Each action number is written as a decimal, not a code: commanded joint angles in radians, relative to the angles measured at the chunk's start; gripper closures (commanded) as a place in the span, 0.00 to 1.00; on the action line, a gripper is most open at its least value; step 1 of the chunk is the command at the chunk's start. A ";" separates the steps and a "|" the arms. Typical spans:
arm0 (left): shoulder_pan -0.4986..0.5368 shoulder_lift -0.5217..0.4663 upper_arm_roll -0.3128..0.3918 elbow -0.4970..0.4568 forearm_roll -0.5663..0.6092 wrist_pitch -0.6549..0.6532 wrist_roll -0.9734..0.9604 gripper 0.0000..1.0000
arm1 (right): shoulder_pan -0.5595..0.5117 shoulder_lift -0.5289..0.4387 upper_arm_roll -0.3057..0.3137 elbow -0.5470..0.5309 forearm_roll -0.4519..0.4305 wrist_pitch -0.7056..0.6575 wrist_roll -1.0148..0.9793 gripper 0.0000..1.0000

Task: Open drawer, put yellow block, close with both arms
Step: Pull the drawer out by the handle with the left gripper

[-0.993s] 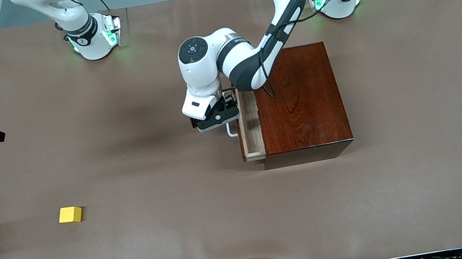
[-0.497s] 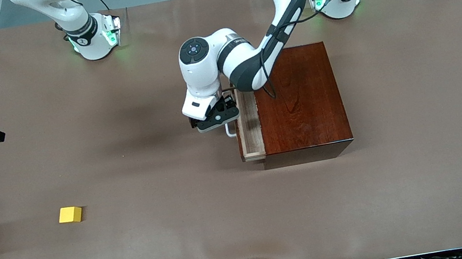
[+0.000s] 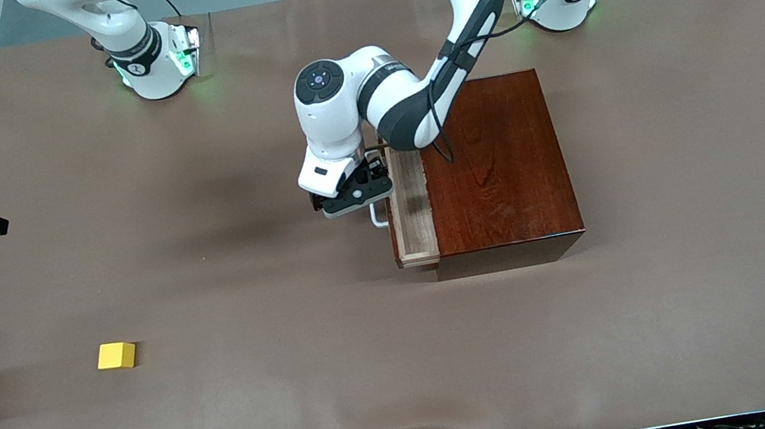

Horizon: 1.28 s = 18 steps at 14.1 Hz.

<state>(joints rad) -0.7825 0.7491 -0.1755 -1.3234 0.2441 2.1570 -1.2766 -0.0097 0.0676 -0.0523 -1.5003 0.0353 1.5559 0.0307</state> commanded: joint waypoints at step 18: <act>-0.083 0.041 -0.025 0.033 -0.051 0.053 0.011 0.00 | -0.004 -0.022 0.006 -0.011 -0.009 -0.005 0.003 0.00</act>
<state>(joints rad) -0.8153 0.7521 -0.1586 -1.3252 0.2497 2.1513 -1.2173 -0.0097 0.0676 -0.0522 -1.5003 0.0353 1.5559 0.0307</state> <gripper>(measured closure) 0.000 0.000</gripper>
